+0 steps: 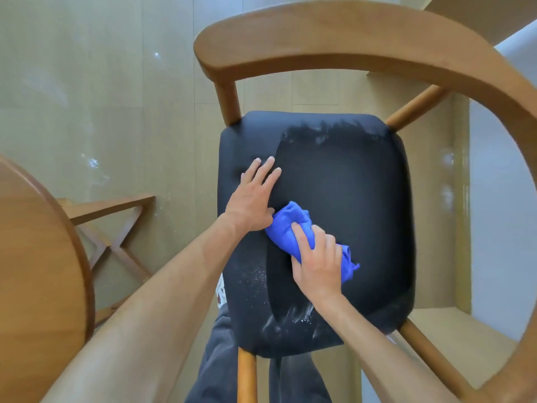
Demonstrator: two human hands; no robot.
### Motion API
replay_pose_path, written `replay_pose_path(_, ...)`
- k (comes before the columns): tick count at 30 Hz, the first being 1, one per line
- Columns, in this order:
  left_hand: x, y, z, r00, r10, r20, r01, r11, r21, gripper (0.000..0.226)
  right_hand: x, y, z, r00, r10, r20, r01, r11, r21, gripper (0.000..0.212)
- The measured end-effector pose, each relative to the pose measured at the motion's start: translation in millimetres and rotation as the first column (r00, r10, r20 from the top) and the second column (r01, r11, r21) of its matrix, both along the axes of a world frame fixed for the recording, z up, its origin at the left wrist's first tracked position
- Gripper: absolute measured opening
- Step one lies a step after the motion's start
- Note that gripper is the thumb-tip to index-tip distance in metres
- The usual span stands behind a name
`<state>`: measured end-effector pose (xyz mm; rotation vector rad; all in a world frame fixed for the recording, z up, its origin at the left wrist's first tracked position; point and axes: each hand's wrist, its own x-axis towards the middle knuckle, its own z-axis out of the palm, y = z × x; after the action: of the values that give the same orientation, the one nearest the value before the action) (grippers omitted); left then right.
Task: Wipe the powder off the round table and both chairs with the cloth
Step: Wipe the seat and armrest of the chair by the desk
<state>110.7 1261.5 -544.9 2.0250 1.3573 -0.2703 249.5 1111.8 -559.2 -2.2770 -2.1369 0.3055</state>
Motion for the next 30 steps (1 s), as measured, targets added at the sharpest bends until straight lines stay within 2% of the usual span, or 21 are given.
replay_pose_path(2, -4.1, 4.6, 1.4, 1.0, -0.005, 0.007, 0.005, 1.0, -0.018, 0.082, -3.3, -29.2, 3.4, 0.996, 0.085, -0.016, -0.086, 0.996, -0.021, 0.061)
replay_pose_path(6, -10.4, 9.0, 2.7, 0.999, -0.018, 0.035, 0.019, 0.999, -0.042, 0.082, -3.8, -79.4, 7.0, 0.959, 0.243, -0.148, -0.263, 0.955, -0.136, 0.066)
replay_pose_path(10, -13.9, 5.0, 5.8, 0.975, 0.118, 0.189, -0.105, 0.992, -0.074, 0.073, 15.3, -70.6, 20.9, 0.889, 0.353, -0.293, -0.412, 0.895, -0.172, 0.062)
replay_pose_path(13, -21.7, 3.1, 6.2, 0.903, 0.335, 0.267, -0.342, 0.939, -0.025, 0.063, 23.6, -27.2, 31.0, 0.894, 0.266, -0.36, -0.324, 0.94, -0.11, 0.053)
replay_pose_path(16, -35.3, 5.9, 0.1, 0.829, 0.488, 0.274, -0.513, 0.858, 0.024, 0.061, 26.9, 48.7, 27.5, 0.945, 0.143, -0.294, -0.153, 0.988, -0.012, 0.048)
replay_pose_path(18, -41.9, 9.7, -2.3, 0.755, 0.595, 0.275, -0.607, 0.793, -0.05, 0.06, 24.4, 110.1, 23.0, 0.973, 0.07, -0.219, -0.066, 0.997, 0.029, 0.048)
replay_pose_path(21, -46.1, 17.6, -1.1, 0.534, 0.795, 0.287, -0.744, 0.603, -0.288, 0.05, 7.3, 185.9, 15.4, 0.988, -0.043, -0.151, 0.042, 0.999, -0.006, 0.051)
replay_pose_path(23, -49.8, 23.3, -1.1, 0.384, 0.875, 0.295, -0.76, 0.481, -0.437, 0.044, -9.4, 209.6, 8.7, 0.99, -0.095, -0.109, 0.092, 0.995, -0.03, 0.053)
replay_pose_path(26, -56.2, 29.3, 3.4, 0.197, 0.94, 0.277, -0.715, 0.331, -0.615, 0.041, -32.2, 199.7, 1.8, 0.995, -0.092, -0.048, 0.091, 0.995, -0.037, 0.053)
replay_pose_path(28, -57.6, 30.4, 5.7, 0.139, 0.956, 0.259, -0.678, 0.283, -0.678, 0.045, -42.9, 173.2, -2.0, 0.999, -0.007, -0.052, 0.007, 1.0, 0.005, 0.052)
replay_pose_path(30, -56.0, 30.4, 6.7, 0.137, 0.955, 0.261, -0.667, 0.284, -0.689, 0.047, -50.2, 145.5, -4.7, 0.996, 0.089, -0.028, -0.087, 0.994, 0.059, 0.053)
